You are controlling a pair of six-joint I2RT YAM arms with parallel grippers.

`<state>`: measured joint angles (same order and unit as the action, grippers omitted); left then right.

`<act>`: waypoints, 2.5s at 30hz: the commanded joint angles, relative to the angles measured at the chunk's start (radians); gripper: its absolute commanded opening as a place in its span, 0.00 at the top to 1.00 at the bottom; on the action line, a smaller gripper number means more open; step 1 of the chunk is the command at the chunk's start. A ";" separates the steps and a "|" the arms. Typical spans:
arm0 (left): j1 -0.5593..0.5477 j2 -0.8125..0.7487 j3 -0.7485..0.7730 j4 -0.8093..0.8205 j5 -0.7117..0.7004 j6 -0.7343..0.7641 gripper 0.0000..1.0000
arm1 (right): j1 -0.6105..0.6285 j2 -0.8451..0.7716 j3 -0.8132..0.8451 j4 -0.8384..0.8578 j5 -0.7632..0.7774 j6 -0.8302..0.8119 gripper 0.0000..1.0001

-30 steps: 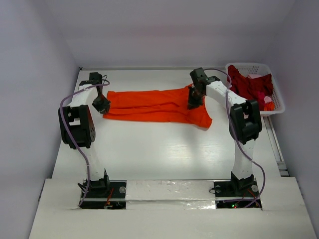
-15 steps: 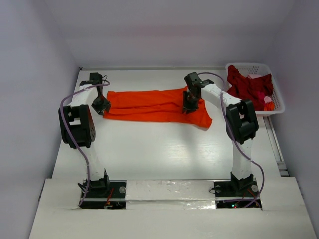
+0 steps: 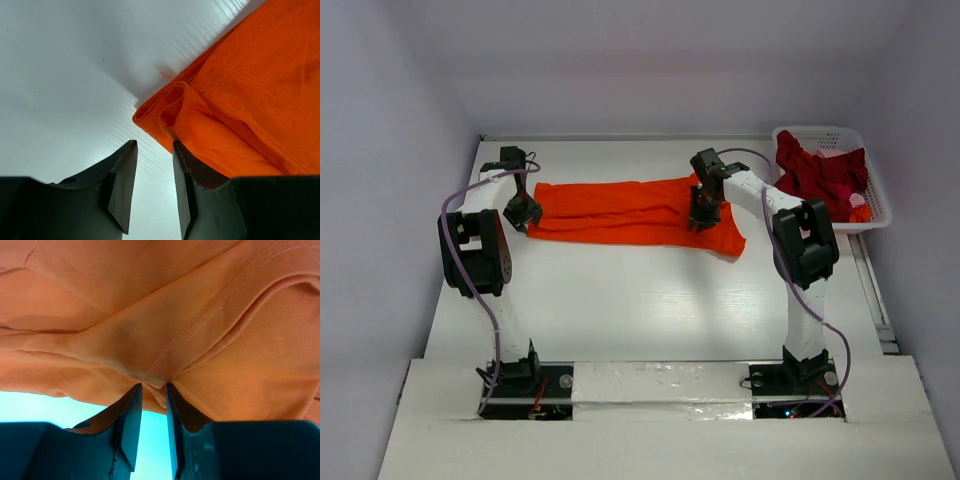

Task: Fold and stack the t-shirts
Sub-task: Fold the tshirt

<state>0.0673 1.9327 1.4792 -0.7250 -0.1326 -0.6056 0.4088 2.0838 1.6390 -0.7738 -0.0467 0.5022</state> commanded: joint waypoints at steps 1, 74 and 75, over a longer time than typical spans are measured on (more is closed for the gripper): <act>0.003 -0.009 0.009 -0.013 -0.015 0.009 0.68 | 0.002 -0.053 0.015 0.027 0.034 0.007 0.69; 0.022 0.014 0.070 0.012 -0.025 -0.017 0.71 | 0.002 0.032 0.136 0.002 0.099 -0.002 1.00; 0.022 0.014 0.070 0.015 -0.024 -0.019 0.71 | 0.002 0.033 0.137 0.001 0.099 -0.002 1.00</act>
<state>0.0814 1.9572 1.5173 -0.7204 -0.1612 -0.6109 0.4088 2.1372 1.7382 -0.7776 0.0452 0.5014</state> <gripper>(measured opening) 0.294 0.010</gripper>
